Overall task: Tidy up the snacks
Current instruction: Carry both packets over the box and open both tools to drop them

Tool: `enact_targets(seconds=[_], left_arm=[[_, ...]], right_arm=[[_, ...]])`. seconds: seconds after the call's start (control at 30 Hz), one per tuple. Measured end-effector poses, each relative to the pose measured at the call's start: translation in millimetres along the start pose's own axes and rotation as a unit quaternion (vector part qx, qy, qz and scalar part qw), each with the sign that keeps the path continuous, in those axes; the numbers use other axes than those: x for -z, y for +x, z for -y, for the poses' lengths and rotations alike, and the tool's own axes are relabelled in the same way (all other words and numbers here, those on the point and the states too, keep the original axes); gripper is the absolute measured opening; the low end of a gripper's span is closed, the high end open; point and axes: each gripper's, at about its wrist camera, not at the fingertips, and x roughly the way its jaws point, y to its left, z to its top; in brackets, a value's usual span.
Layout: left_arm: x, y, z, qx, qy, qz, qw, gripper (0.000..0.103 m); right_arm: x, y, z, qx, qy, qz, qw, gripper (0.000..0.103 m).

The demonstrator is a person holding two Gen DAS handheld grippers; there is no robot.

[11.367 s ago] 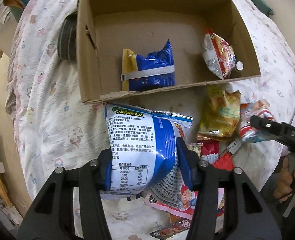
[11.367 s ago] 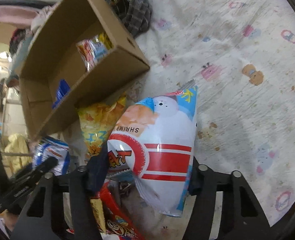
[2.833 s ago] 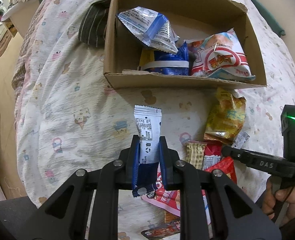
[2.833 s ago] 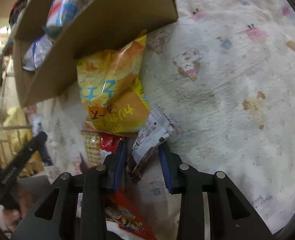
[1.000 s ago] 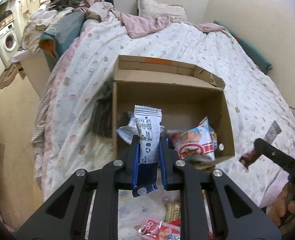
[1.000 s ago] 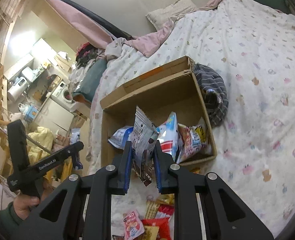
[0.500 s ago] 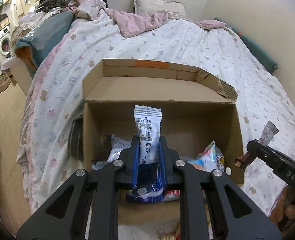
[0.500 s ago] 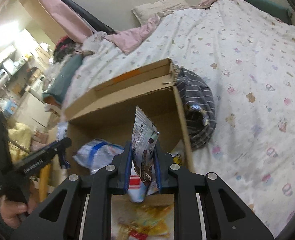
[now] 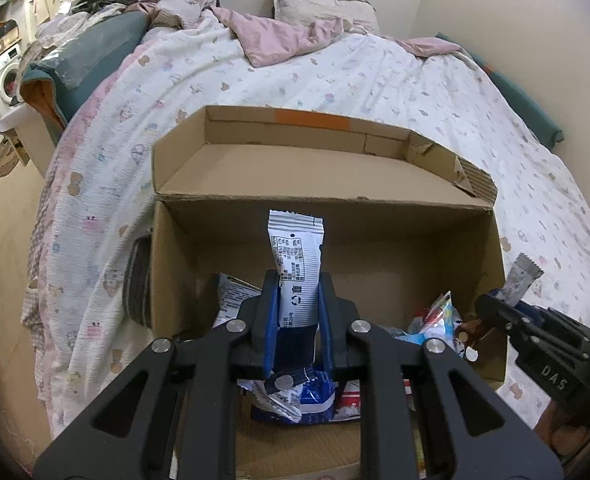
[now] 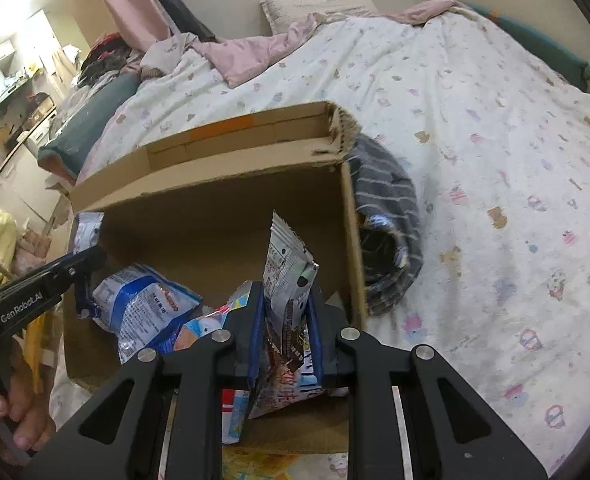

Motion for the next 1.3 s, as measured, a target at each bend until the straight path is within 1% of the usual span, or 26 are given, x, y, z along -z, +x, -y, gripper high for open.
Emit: enact_targets(seconds=[0.13, 0.23, 0.27, 0.37, 0.63, 0.7, 0.73, 0.77, 0.8, 0.87, 0.9, 0.97, 1.2, 1.23, 1.27, 1.3], left_arm=[[3, 7, -1, 0.003, -0.011, -0.014, 0.9998, 0.015], [3, 7, 1, -0.005, -0.002, -0.009, 0.9999, 0.015], [4, 7, 2, -0.006, 0.000, -0.006, 1.0000, 0.015], [6, 6, 4, -0.002, 0.004, -0.006, 1.0000, 0.015], [8, 2, 12, 0.004, 0.020, -0.003, 0.9998, 0.015], [9, 0, 12, 0.003, 0.017, 0.002, 0.9998, 0.015], [9, 0, 12, 0.005, 0.016, 0.000, 0.9999, 0.015], [9, 1, 12, 0.008, 0.016, -0.002, 0.9998, 0.015], [9, 1, 12, 0.007, 0.018, -0.002, 0.9998, 0.015], [9, 1, 13, 0.006, 0.017, 0.000, 0.9998, 0.015], [9, 1, 13, 0.005, 0.017, 0.000, 0.9998, 0.015], [9, 2, 14, 0.007, 0.018, 0.000, 0.9998, 0.015], [10, 4, 15, 0.010, 0.022, -0.006, 0.9997, 0.016], [10, 4, 15, 0.014, 0.022, -0.008, 0.9996, 0.020], [11, 4, 16, 0.014, 0.022, -0.009, 0.9996, 0.033], [11, 3, 16, 0.011, 0.022, -0.008, 0.9997, 0.042]], right_arm=[[2, 5, -1, 0.012, -0.007, -0.009, 1.000, 0.021], [1, 4, 2, 0.011, 0.003, -0.006, 1.000, 0.022], [0, 3, 3, 0.009, 0.007, -0.006, 1.000, 0.024], [0, 3, 7, 0.006, 0.018, -0.005, 1.000, 0.024], [-3, -7, 12, -0.027, 0.042, 0.012, 0.999, 0.024], [-5, -9, 12, -0.033, 0.044, 0.017, 0.998, 0.025], [-5, -10, 11, -0.034, 0.043, 0.020, 0.998, 0.028], [-5, -12, 11, -0.036, 0.042, 0.024, 0.998, 0.041], [-6, -13, 10, -0.040, 0.042, 0.028, 0.998, 0.060], [-6, -18, 9, -0.052, 0.045, 0.042, 0.997, 0.070], [-6, -21, 8, -0.054, 0.042, 0.050, 0.996, 0.072], [-8, -23, 6, -0.049, 0.036, 0.055, 0.997, 0.073], [-9, -20, 8, -0.047, 0.039, 0.045, 0.997, 0.073], [-10, -21, 8, -0.045, 0.039, 0.045, 0.997, 0.073], [-10, -21, 9, -0.045, 0.039, 0.045, 0.997, 0.073], [-10, -20, 9, -0.044, 0.040, 0.044, 0.997, 0.073]])
